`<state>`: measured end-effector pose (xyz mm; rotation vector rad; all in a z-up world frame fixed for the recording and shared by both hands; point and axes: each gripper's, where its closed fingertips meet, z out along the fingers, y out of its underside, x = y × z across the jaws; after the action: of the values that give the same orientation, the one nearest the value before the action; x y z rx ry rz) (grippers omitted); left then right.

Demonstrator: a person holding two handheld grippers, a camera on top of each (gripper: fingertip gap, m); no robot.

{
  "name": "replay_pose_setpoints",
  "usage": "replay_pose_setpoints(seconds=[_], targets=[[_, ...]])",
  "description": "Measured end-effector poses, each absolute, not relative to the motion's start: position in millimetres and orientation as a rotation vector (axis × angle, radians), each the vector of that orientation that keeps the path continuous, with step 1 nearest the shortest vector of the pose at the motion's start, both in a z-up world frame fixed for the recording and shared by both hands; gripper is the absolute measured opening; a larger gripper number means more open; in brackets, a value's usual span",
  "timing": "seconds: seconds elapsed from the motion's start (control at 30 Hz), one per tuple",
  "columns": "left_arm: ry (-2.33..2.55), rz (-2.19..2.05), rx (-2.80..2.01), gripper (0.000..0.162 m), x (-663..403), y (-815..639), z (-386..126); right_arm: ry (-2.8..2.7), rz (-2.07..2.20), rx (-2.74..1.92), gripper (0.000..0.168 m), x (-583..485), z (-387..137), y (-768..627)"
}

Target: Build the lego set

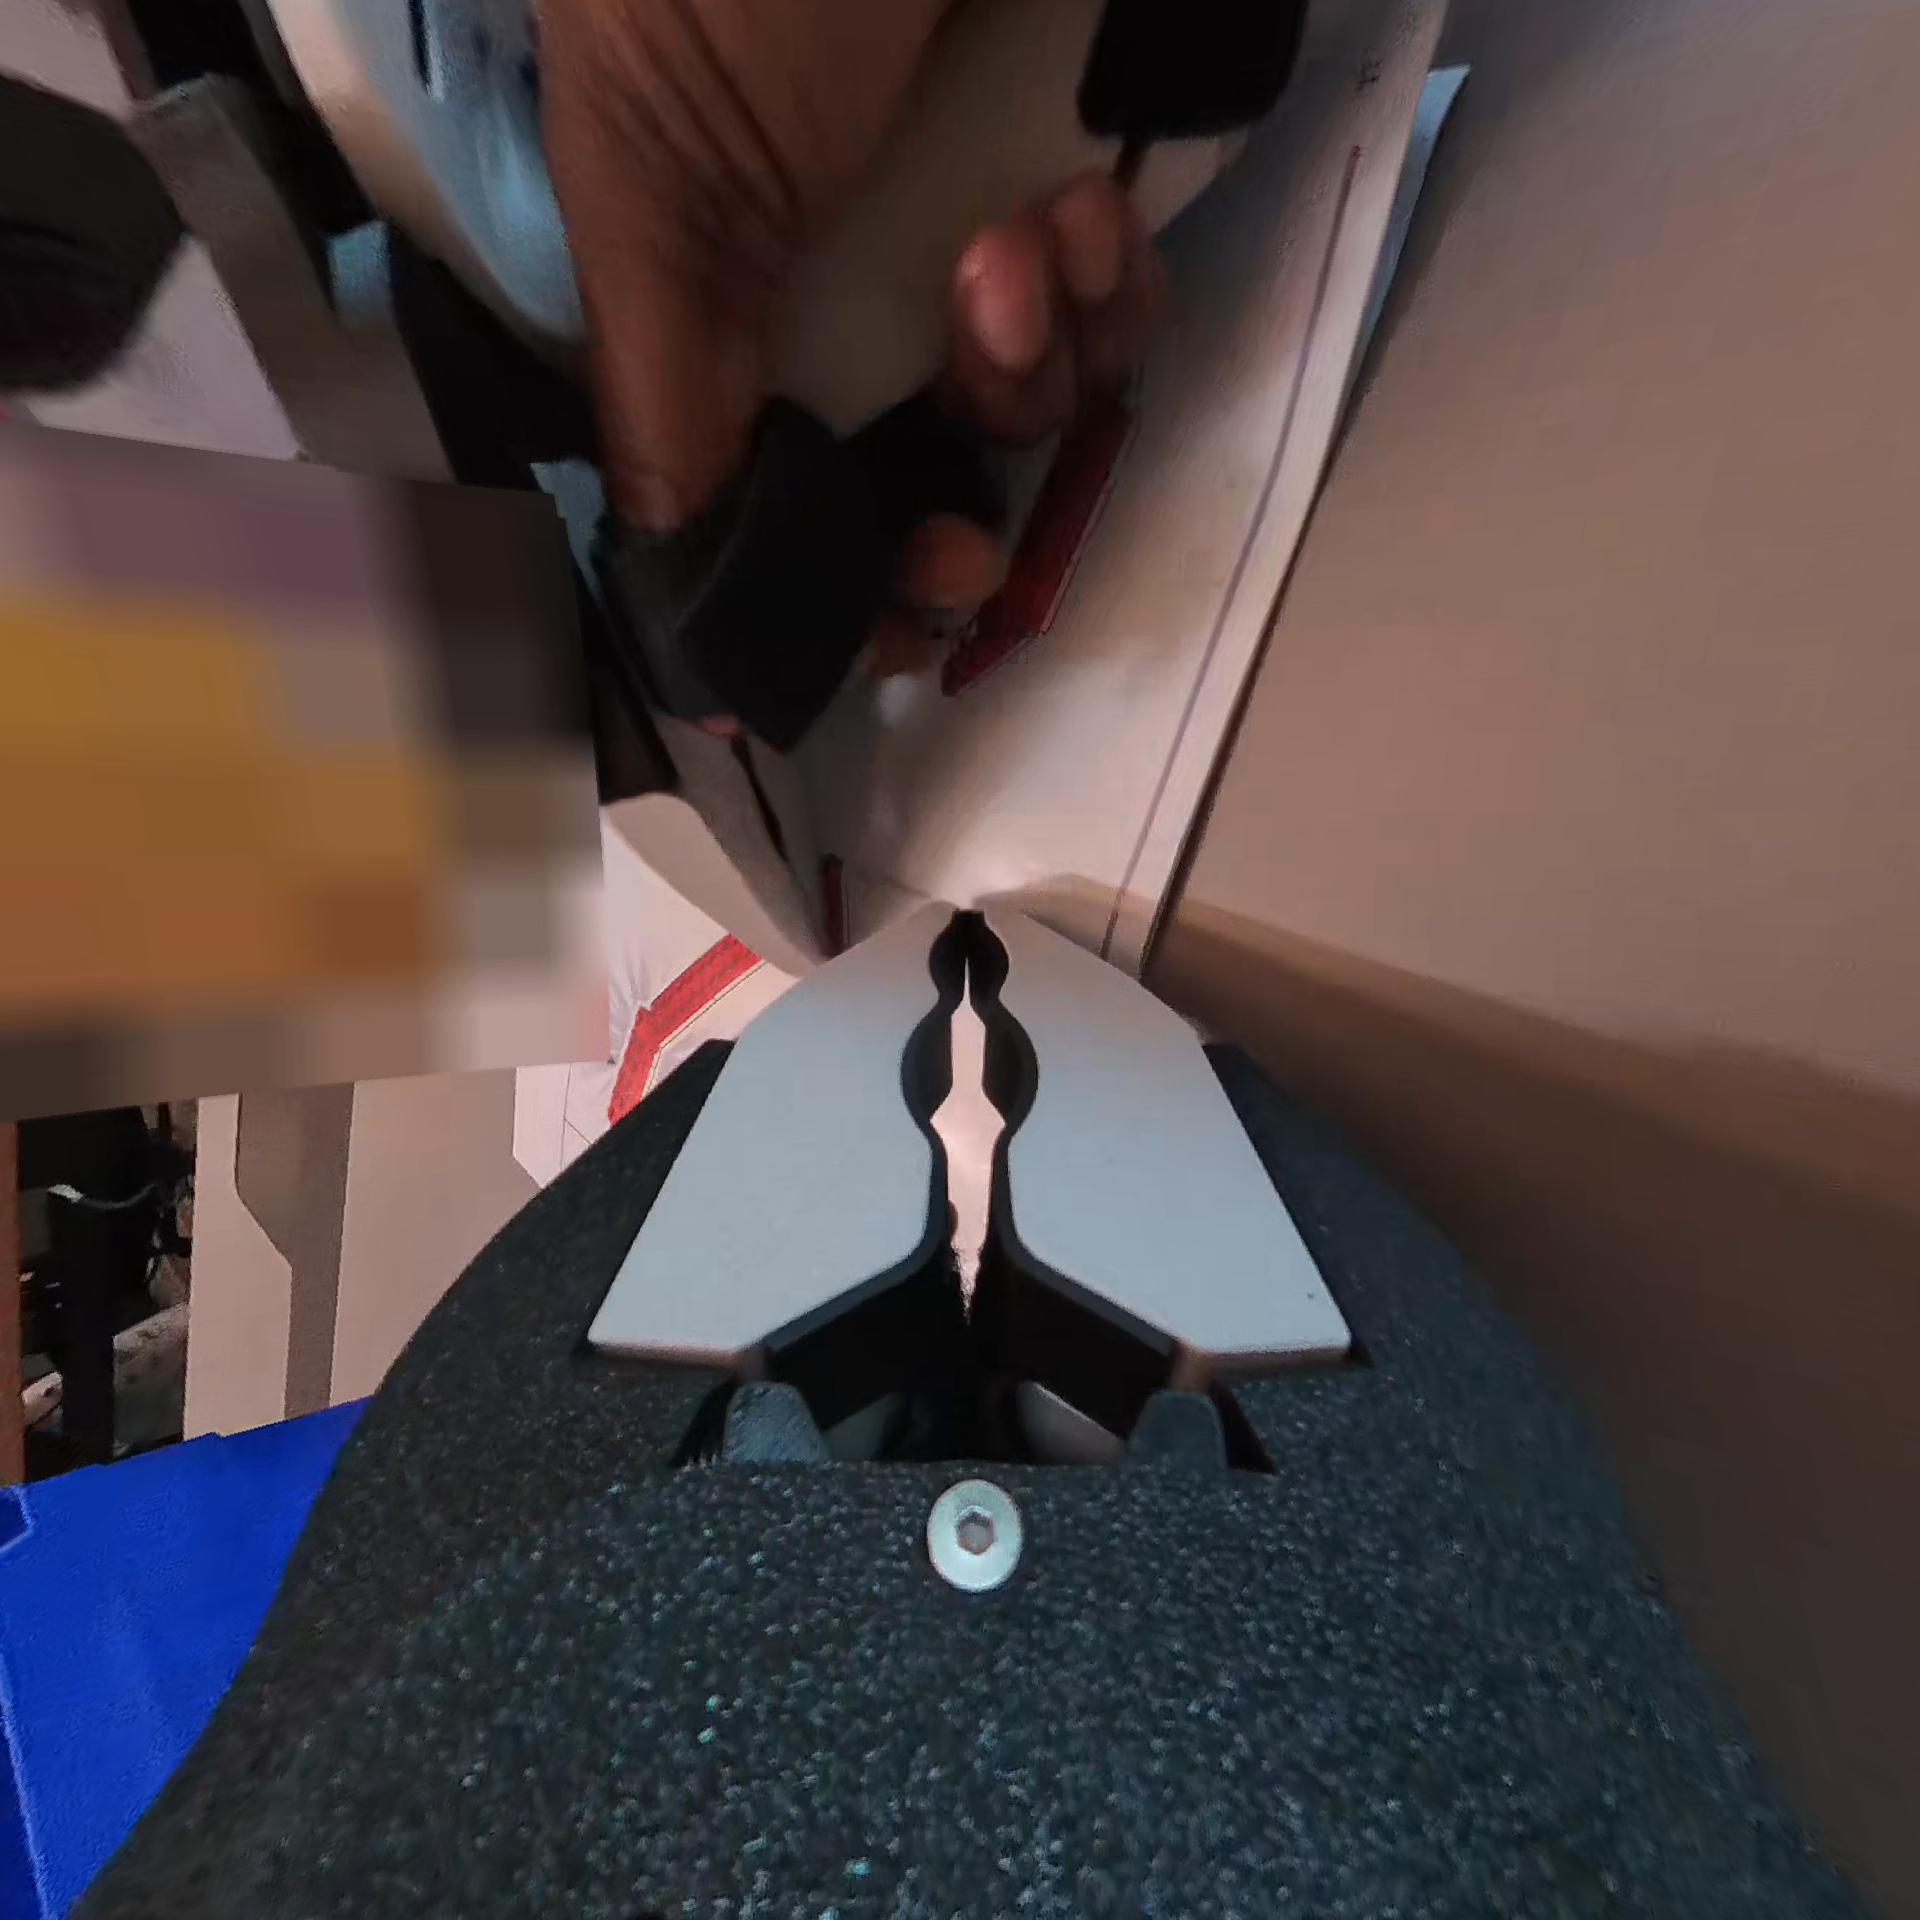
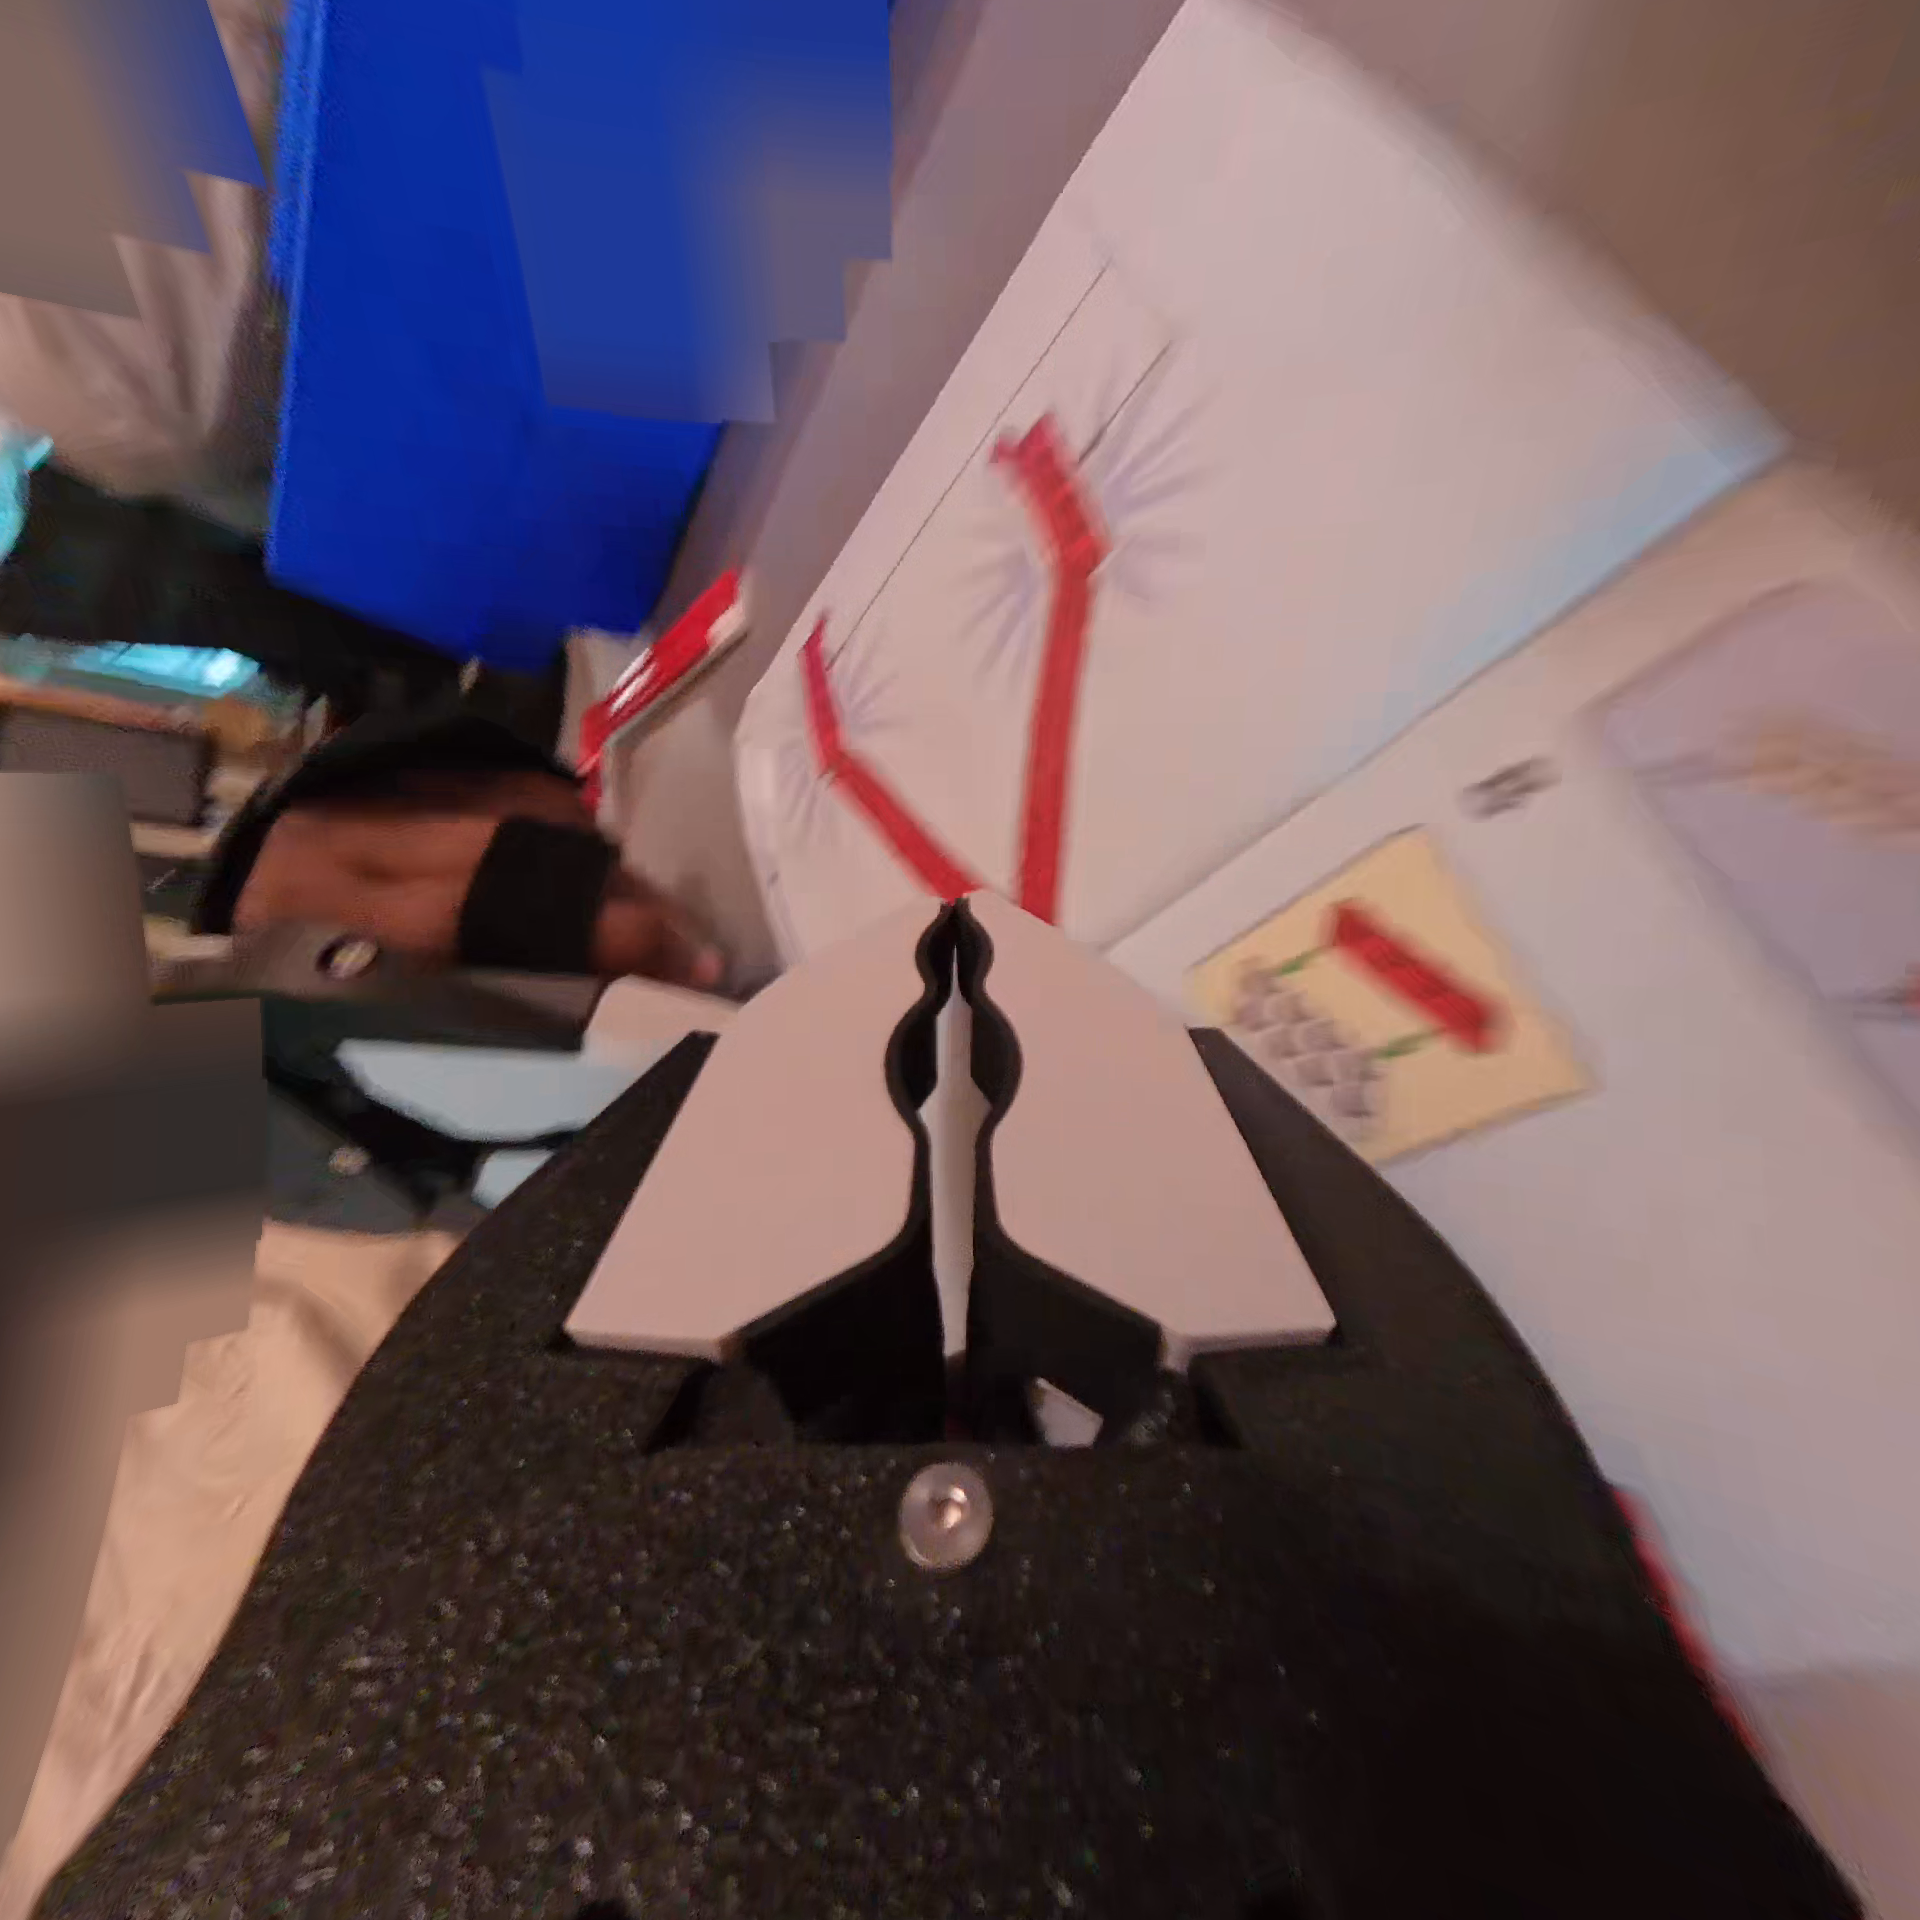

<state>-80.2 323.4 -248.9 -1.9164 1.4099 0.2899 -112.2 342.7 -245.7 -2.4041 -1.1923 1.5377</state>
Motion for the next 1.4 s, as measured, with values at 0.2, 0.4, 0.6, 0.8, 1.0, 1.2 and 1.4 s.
replay_pose_setpoints(seconds=[0.2,0.4,0.6,0.8,1.0,1.2,1.4], targets=[[1.351,0.221,-1.958,0.0,-80,323,-249,-0.957,1.398,-2.336,0.0,-115,-247,423],[1.348,0.297,-1.965,0.0,-80,323,-249,-1.063,1.174,-2.232,0.0,-115,-248,433],[1.166,0.255,-1.998,0.002,-83,319,-225,-1.337,1.058,-1.916,0.037,-105,-212,393],[0.833,0.032,-1.887,0.021,-151,271,-125,-1.58,1.04,-1.924,0.048,-73,-218,319],[0.784,0.139,-2.074,0.032,-229,203,-141,-1.661,0.663,-1.835,0.054,-51,-252,326],[0.996,-0.037,-2.149,0.048,-225,157,-201,-1.572,0.77,-1.825,0.056,-39,-230,333],[1.389,0.147,-2.054,0.048,-224,158,-236,-1.798,0.916,-1.707,0.053,-47,-208,238]])
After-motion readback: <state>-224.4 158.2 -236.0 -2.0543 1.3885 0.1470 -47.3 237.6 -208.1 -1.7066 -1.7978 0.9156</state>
